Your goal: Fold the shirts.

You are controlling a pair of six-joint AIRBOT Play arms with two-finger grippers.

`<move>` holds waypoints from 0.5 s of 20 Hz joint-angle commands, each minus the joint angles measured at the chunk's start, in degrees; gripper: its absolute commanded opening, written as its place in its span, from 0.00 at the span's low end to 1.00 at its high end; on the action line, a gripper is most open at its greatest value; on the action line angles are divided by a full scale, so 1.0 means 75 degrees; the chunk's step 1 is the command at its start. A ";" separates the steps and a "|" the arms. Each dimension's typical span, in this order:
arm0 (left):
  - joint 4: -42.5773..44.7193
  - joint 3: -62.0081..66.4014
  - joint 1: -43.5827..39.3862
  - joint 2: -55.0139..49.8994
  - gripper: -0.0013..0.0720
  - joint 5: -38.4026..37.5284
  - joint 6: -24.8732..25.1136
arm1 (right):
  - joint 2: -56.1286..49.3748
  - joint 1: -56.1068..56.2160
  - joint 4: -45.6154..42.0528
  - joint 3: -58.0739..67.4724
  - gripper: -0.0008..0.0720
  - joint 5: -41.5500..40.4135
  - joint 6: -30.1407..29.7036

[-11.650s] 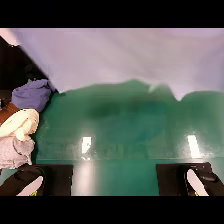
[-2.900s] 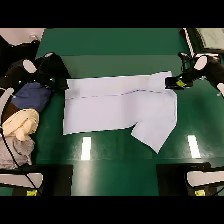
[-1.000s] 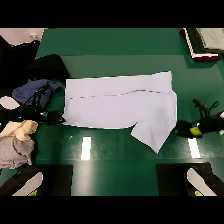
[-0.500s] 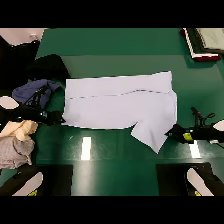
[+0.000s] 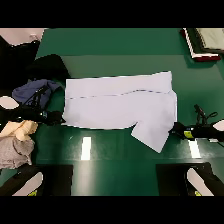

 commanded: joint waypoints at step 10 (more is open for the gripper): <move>0.0216 0.0023 -0.0017 0.1381 0.05 -0.1947 0.0420 | 0.2215 -0.0003 -0.1530 0.1935 0.03 0.4164 0.0734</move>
